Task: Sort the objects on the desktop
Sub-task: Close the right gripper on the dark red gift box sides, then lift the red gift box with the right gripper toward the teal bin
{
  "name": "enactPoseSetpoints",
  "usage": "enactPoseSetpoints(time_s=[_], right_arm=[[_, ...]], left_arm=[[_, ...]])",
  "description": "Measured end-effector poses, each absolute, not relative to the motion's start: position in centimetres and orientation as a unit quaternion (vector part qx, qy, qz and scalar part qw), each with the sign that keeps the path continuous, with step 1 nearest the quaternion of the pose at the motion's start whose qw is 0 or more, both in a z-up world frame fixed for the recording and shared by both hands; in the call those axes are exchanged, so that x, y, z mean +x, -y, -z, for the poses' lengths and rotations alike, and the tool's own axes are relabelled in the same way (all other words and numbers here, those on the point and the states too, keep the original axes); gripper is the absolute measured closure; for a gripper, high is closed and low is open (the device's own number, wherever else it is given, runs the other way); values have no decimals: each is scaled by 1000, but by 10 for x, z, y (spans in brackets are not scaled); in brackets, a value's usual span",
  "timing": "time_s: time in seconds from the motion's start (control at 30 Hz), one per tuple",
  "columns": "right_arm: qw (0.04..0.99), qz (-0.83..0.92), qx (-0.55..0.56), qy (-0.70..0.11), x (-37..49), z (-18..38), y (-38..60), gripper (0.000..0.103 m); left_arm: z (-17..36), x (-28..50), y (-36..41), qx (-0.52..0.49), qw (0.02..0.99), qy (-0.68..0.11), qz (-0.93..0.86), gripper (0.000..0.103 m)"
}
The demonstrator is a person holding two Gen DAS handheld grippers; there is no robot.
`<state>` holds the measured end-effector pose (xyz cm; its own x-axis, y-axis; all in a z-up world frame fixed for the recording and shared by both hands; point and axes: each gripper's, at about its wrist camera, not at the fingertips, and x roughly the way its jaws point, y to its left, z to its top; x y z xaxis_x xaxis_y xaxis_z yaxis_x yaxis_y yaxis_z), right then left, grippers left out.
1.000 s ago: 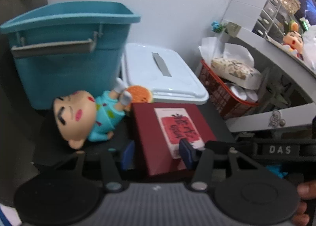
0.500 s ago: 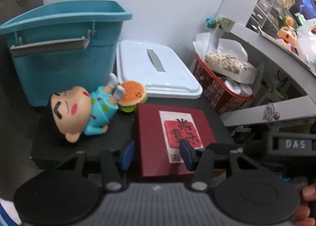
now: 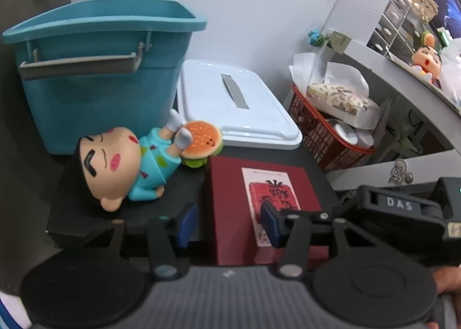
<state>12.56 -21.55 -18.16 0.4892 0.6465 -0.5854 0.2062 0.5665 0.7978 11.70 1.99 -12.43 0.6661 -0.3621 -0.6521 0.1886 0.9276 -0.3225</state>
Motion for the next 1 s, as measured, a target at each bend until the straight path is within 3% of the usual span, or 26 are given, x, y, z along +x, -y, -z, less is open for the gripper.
enactPoseSetpoints(time_s=[0.07, 0.57, 0.8, 1.0], right_arm=[[741, -154, 441, -482, 124, 182, 211, 33], [792, -147, 408, -429, 94, 139, 216, 54], [825, -145, 365, -406, 81, 113, 223, 55], [877, -144, 235, -393, 72, 84, 205, 56]], left_arm=[[124, 114, -15, -111, 906, -381, 145, 50], [111, 117, -23, -94, 919, -366, 117, 51], [115, 115, -16, -78, 916, -372, 126, 51], [126, 116, -11, -70, 908, -389, 138, 52]])
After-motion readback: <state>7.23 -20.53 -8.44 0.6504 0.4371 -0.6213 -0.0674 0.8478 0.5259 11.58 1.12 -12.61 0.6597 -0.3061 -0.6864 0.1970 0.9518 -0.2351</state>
